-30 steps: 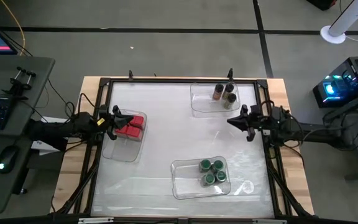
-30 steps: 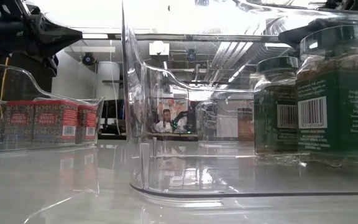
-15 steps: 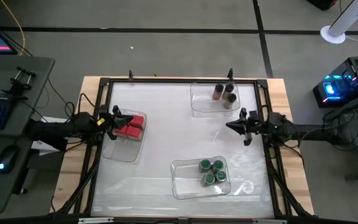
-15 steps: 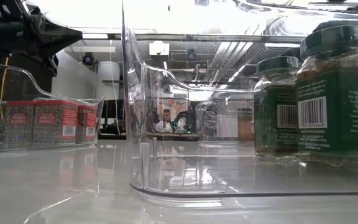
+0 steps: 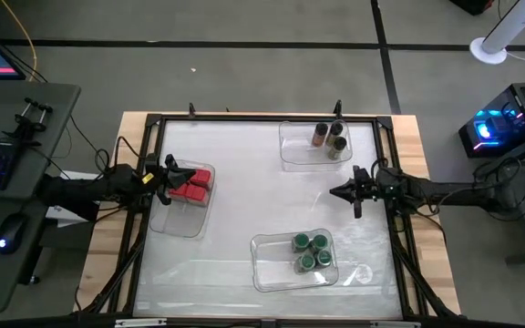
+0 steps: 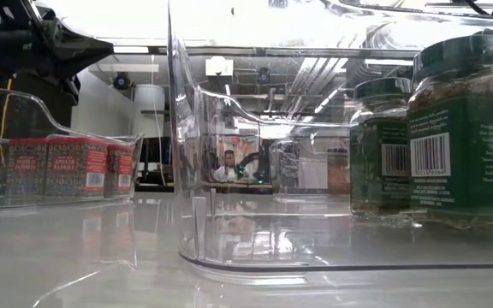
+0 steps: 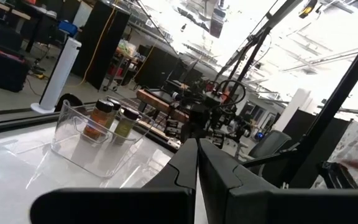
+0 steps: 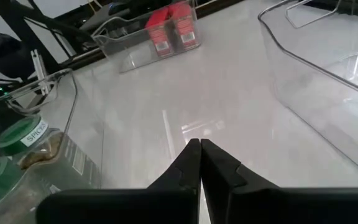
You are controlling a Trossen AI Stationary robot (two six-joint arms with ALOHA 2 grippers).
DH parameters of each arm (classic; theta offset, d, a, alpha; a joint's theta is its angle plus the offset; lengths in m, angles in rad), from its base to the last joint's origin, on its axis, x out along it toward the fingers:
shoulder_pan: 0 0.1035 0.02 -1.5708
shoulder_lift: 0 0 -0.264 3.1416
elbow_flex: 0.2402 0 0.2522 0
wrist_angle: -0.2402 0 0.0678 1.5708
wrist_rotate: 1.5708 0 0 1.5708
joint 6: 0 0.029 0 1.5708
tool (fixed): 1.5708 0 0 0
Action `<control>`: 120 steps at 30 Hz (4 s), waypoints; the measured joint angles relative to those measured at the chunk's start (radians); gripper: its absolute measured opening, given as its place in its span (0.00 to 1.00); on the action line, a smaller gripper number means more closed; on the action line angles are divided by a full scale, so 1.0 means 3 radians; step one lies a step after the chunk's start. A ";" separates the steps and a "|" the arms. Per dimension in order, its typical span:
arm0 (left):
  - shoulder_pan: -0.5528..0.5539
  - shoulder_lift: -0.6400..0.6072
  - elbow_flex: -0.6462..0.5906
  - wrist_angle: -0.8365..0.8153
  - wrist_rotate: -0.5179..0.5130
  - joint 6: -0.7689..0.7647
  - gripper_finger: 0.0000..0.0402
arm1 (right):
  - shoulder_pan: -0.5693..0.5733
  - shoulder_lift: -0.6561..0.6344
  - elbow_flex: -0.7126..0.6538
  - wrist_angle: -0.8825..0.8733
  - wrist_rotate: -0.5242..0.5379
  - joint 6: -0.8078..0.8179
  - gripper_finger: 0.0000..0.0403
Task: Sort spices by type
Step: Return to Home Position
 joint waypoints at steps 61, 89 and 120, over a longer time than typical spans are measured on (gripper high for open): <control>0.0412 -0.0001 -0.0076 -0.0451 0.0932 0.1312 0.01 | 0.0000 -0.0984 0.0010 -0.0038 -0.0001 -0.0001 0.01; 0.0412 0.0000 -0.0076 -0.0450 0.0932 0.1312 0.01 | 0.0000 -0.0984 0.0011 -0.0038 -0.0001 -0.0001 0.01; 0.0411 0.0000 -0.0075 -0.0450 0.0932 0.1312 0.01 | -0.0001 -0.0985 0.0011 -0.0038 -0.0001 -0.0001 0.01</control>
